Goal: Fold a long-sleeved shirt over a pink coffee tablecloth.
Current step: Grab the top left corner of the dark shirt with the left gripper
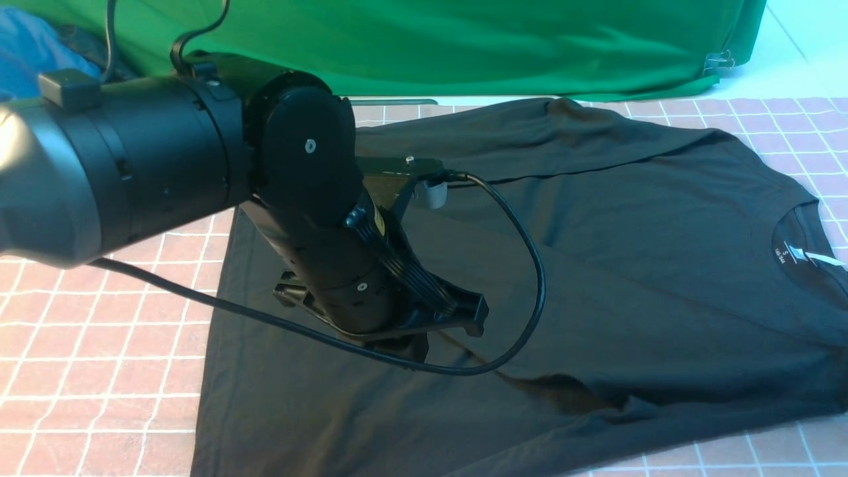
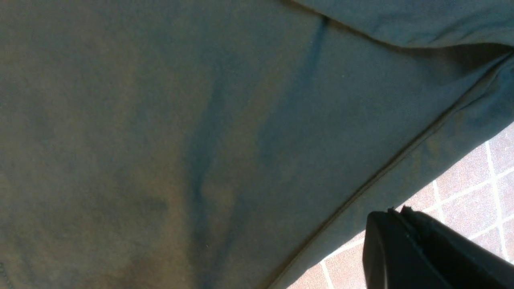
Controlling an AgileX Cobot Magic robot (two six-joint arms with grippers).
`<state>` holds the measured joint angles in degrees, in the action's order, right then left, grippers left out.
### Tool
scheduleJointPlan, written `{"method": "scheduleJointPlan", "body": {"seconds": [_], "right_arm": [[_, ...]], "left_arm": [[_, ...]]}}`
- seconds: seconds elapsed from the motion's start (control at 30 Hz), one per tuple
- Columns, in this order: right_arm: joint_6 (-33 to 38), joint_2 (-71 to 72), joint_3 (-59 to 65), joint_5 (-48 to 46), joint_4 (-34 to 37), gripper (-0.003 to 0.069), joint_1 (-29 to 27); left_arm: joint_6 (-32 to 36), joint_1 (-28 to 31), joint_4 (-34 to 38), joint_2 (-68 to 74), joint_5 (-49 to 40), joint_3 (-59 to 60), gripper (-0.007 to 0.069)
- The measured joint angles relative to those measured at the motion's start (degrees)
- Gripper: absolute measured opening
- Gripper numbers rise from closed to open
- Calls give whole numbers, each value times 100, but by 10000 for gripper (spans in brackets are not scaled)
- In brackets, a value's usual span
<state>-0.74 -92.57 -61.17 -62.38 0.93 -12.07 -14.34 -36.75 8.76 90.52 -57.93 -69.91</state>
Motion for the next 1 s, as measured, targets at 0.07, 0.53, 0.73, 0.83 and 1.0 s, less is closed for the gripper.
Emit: {"method": "scheduleJointPlan", "body": {"seconds": [0.07, 0.53, 0.73, 0.83, 1.0], "right_arm": [[236, 68, -4, -273, 244, 452, 337], [240, -175, 557, 1041, 869, 416, 3677], [74, -600, 557, 1651, 858, 416, 3756], [74, -653, 557, 1904, 845, 416, 3756], [74, -681, 557, 2194, 791, 416, 3756]], "left_arm": [[0, 0, -5, 0, 23, 0, 13], [-6, 0, -23, 0, 75, 0, 13], [-6, 0, -25, 0, 85, 0, 13], [-6, 0, -30, 0, 85, 0, 13], [-6, 0, -78, 0, 90, 0, 13]]}}
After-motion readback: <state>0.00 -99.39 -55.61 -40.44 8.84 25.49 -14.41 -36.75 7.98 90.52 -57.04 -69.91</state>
